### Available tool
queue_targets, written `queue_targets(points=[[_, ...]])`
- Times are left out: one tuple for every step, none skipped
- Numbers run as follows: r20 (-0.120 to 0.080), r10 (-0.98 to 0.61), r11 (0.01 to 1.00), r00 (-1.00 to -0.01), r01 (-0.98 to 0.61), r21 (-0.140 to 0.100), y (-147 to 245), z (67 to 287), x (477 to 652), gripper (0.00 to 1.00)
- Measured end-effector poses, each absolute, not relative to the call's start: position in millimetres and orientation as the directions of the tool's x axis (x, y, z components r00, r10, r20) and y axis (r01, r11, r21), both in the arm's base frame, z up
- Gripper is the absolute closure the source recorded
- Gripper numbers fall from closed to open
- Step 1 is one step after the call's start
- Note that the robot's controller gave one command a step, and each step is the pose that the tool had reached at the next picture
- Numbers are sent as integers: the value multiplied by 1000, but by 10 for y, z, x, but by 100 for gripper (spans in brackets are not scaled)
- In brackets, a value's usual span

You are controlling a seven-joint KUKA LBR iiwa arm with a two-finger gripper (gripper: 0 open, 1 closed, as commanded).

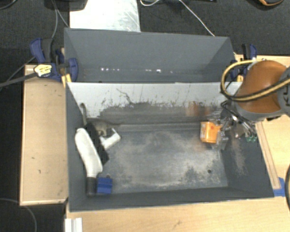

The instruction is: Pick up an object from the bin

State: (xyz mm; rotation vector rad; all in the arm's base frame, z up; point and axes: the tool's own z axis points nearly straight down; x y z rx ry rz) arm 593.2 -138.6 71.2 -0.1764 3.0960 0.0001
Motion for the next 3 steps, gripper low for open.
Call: queue_targets(points=[[-46,-114,993,-992,-114,-4,-1385,878,5947,100],[-51,-115,993,-992,-115,-6,-1386,1913,5952,100],[-47,-114,993,-992,-114,-3,-1384,1483,5947,100]])
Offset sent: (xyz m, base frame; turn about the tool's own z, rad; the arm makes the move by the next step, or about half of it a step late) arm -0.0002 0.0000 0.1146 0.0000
